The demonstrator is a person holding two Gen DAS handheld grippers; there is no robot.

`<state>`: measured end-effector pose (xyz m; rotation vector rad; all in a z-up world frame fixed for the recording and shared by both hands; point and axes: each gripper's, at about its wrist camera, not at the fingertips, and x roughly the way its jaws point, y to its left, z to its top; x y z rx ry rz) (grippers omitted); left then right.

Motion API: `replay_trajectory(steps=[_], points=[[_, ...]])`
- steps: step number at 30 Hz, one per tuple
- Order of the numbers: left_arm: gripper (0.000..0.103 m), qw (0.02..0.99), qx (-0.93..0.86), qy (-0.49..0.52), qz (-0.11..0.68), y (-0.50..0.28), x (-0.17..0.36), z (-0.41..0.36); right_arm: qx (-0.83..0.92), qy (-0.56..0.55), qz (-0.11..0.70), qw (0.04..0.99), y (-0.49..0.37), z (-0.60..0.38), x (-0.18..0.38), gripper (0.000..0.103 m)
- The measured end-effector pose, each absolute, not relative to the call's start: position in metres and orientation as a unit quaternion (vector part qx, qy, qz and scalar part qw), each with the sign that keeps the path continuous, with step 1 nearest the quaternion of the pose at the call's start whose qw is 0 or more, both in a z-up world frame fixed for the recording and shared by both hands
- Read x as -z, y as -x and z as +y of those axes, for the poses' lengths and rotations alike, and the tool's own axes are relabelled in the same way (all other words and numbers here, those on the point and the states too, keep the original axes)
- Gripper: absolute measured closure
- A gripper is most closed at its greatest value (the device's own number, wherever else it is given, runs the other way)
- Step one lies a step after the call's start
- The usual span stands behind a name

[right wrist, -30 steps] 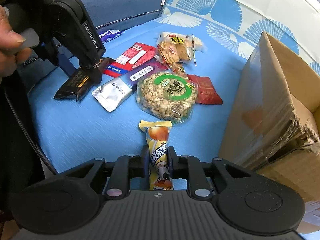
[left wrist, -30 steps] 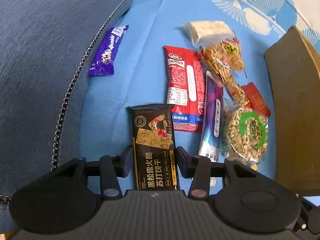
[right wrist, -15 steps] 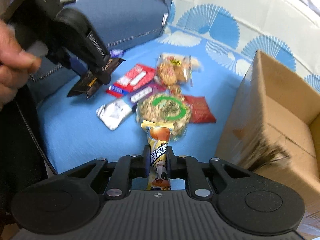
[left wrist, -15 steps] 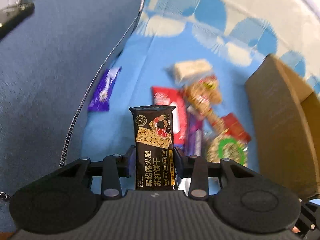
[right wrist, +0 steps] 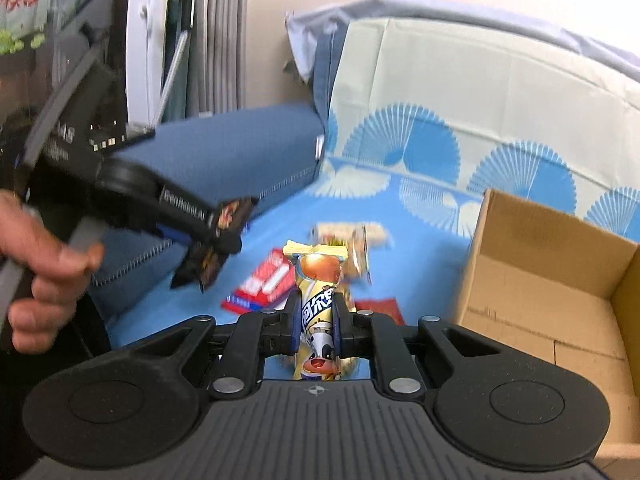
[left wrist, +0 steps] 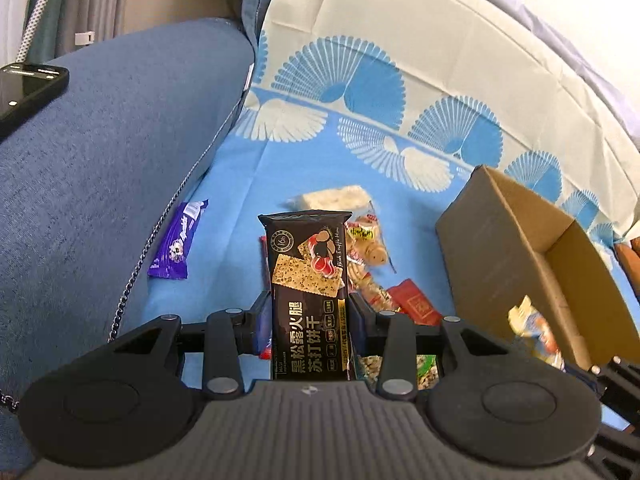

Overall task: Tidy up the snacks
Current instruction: 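Carry both packets over the box and open both tools to drop them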

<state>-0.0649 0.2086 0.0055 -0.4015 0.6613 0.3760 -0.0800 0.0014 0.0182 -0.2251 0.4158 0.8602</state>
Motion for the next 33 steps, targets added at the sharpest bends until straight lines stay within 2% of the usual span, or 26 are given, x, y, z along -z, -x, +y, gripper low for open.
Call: replay_trajectory(steps=[10,16,33], points=[[0.06,0.924,-0.168,0.171,0.298,0.065,-0.019,0.198,-0.402,0.073,0.137,0.902,0.074,-0.013,-0.037,0.088],[0.06,0.918,-0.16,0.198,0.303,0.042,-0.03,0.186,-0.373,0.033,0.122,0.919,0.058,-0.032,-0.046,0.088],[0.06,0.945,-0.044,0.176,0.273,-0.082,-0.089,0.059,-0.178,-0.125,0.154,0.964,-0.021,-0.128,-0.04,0.088]])
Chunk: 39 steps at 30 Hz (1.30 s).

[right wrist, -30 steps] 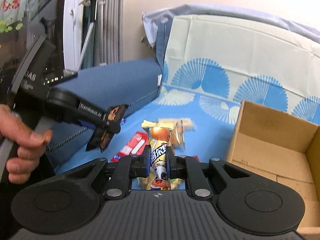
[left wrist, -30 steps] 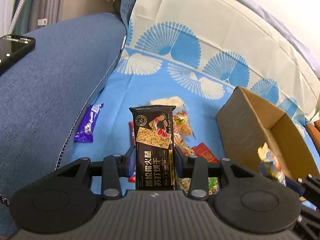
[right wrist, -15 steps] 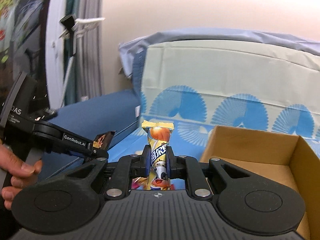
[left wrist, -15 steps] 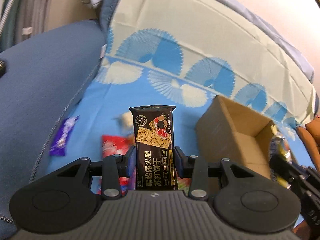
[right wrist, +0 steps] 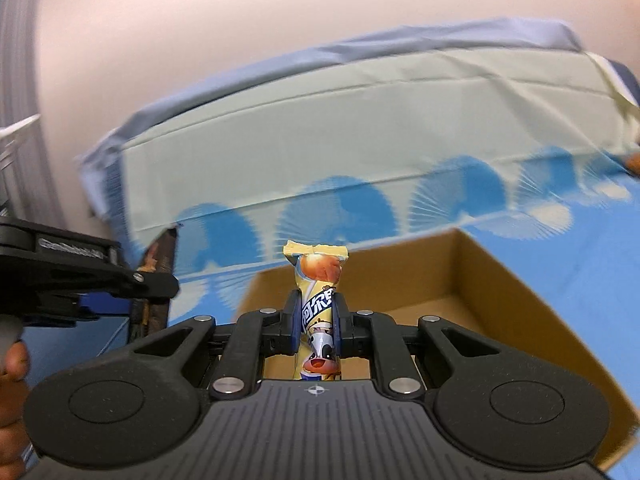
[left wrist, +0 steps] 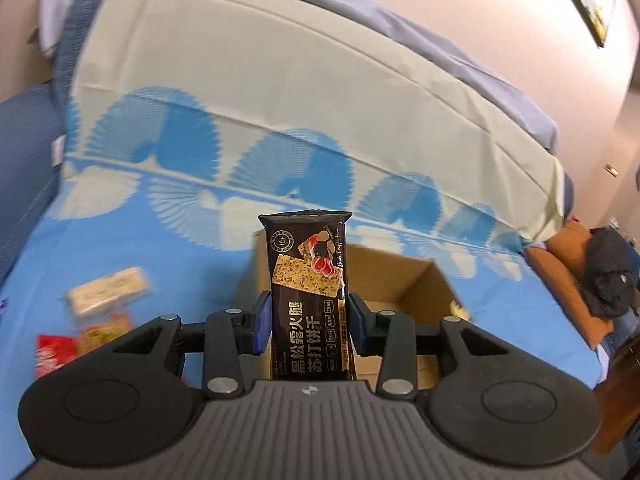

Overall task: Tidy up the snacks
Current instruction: 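Carry both packets over the box and open both tools to drop them, then return both tools to the snack pile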

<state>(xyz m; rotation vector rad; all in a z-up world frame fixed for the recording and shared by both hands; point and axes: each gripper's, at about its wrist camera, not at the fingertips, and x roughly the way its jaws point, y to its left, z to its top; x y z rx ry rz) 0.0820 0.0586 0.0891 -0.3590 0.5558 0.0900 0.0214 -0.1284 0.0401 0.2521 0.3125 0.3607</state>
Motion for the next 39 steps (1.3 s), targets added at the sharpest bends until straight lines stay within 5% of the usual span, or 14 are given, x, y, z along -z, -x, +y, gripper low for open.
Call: replay_trajectory(steps=[13,18,29,33,39], points=[[0.06,0.951,0.001,0.137,0.279,-0.138,-0.098,0.0,-0.088,-0.166,0.177,0.966,-0.038,-0.17,-0.025,0.087],[0.032,0.958,0.021,0.131,0.253,-0.136,-0.109,-0.006,-0.058,-0.162,0.181,0.968,-0.041,-0.173,-0.024,0.064],[0.032,0.957,0.037,0.127,0.258,-0.09,-0.102,0.041,-0.061,-0.135,0.173,0.974,-0.039,-0.162,-0.022,0.061],[0.032,0.95,0.026,0.134,0.279,-0.068,-0.097,0.085,-0.076,-0.122,0.169,0.975,-0.035,-0.154,-0.021,0.042],[0.04,0.922,0.033,0.203,0.328,-0.034,-0.063,0.175,-0.112,-0.087,0.171,0.975,-0.027,-0.137,-0.019,0.038]])
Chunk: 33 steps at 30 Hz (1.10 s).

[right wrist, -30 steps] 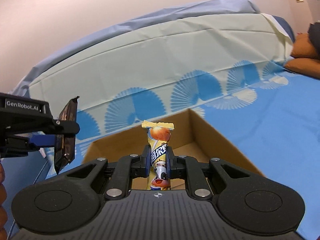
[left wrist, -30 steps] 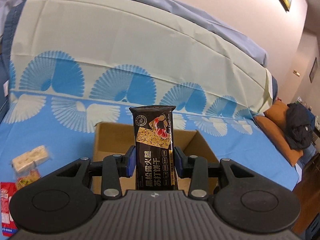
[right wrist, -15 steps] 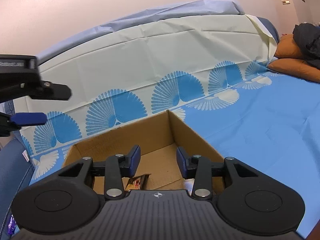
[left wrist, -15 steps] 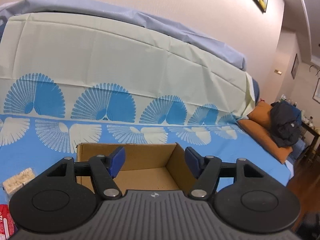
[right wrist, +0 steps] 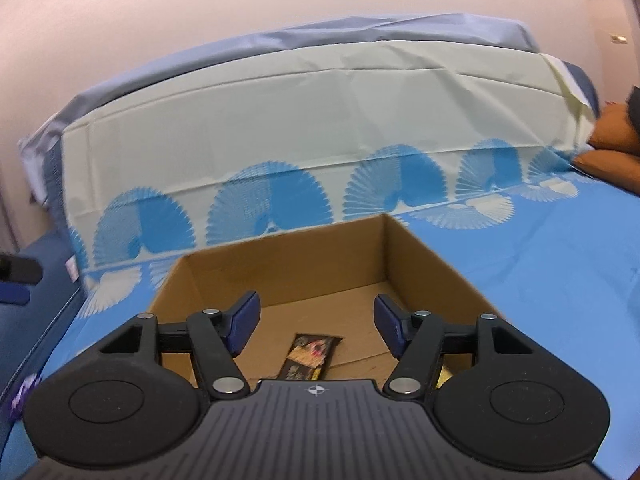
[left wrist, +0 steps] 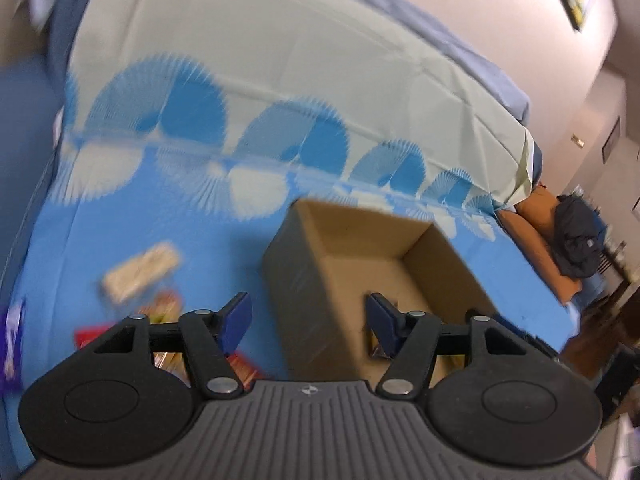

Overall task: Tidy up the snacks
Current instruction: 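Return both tools to the snack pile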

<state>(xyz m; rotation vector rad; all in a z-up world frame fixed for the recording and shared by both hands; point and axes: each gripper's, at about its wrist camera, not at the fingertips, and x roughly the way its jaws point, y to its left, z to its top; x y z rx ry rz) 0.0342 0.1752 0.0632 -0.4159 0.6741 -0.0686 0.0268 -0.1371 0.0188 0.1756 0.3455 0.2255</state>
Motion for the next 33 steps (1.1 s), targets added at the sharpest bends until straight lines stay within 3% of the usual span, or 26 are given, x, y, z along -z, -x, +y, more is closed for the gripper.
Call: replay_trajectory(steps=[1,3,6,9,13,18,33], points=[[0.046,0.917,0.03,0.215,0.336,-0.028,-0.055,0.19,-0.119,-0.081,0.172,0.975,-0.025,-0.134,-0.019,0.038],[0.068,0.909,0.016,0.221,0.353,-0.013,-0.036,0.212,-0.13,-0.069,0.169,0.975,-0.019,-0.128,-0.019,0.038],[0.083,0.907,0.011,0.21,0.366,0.012,-0.006,0.233,-0.153,-0.06,0.169,0.972,-0.01,-0.122,-0.019,0.038],[0.09,0.892,0.019,0.243,0.381,0.029,0.023,0.247,-0.166,-0.047,0.17,0.97,-0.001,-0.113,-0.02,0.038],[0.089,0.905,0.041,0.26,0.334,0.04,0.016,0.255,-0.18,-0.036,0.157,0.97,0.014,-0.101,-0.024,0.04],[0.089,0.904,0.045,0.268,0.329,0.042,0.018,0.261,-0.208,-0.021,0.12,0.97,0.036,-0.079,-0.034,0.051],[0.089,0.886,0.036,0.357,0.295,0.059,0.014,0.287,-0.337,0.053,0.137,0.93,0.087,0.012,-0.039,0.052]])
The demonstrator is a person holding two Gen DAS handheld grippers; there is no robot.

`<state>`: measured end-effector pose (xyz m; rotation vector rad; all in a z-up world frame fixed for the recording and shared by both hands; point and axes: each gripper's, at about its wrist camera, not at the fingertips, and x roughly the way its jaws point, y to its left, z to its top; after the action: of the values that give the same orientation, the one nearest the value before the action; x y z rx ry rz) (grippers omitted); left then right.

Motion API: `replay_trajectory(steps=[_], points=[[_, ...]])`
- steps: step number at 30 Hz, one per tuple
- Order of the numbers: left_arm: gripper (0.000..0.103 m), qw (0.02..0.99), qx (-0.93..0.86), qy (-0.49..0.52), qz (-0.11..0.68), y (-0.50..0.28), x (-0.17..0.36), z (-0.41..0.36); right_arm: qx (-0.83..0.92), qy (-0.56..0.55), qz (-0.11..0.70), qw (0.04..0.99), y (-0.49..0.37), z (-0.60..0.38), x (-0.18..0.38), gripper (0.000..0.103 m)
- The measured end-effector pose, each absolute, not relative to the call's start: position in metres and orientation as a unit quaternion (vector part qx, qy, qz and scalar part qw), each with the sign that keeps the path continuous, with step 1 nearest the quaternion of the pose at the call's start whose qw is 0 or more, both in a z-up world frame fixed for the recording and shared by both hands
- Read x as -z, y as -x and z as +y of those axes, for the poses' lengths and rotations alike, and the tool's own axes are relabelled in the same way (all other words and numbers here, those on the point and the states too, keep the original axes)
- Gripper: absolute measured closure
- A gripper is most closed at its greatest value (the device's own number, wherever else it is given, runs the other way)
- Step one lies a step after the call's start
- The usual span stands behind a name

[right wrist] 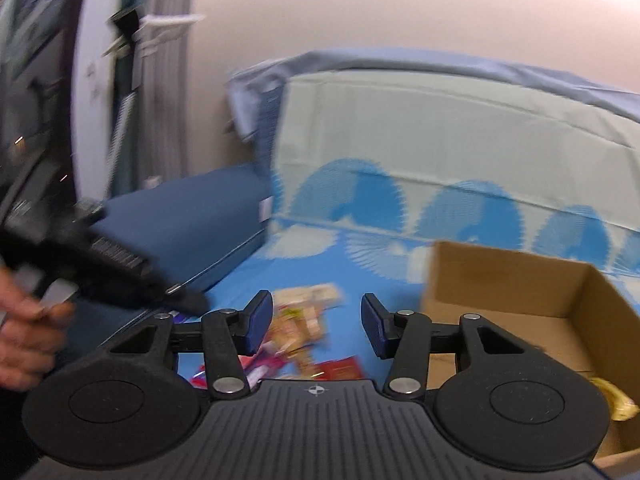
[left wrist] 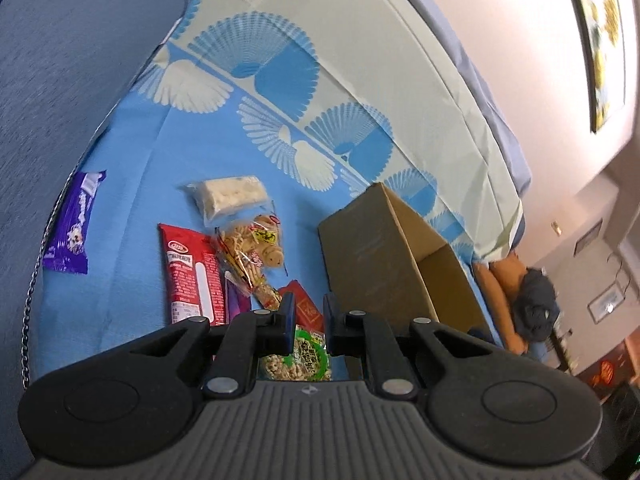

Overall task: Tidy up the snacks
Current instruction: 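Return both tools to the snack pile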

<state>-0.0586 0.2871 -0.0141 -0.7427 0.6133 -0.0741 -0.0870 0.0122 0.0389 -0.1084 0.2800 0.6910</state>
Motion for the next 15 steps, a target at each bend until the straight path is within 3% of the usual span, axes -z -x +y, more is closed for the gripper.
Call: replay_trajectory(steps=[5,9,15], points=[[0.088,0.881,0.022,0.36,0.305,0.054,0.017,0.289,-0.368,0.077,0.179,0.909,0.089,0.046,-0.022,0.05],[0.088,0.88,0.007,0.352,0.319,0.047,0.02,0.288,-0.379,0.091,0.214,0.896,0.079,0.063,-0.003,0.032],[0.084,0.872,-0.015,0.355,0.337,0.036,0.029,0.291,-0.38,0.133,0.22,0.889,0.067,0.083,0.015,0.022]])
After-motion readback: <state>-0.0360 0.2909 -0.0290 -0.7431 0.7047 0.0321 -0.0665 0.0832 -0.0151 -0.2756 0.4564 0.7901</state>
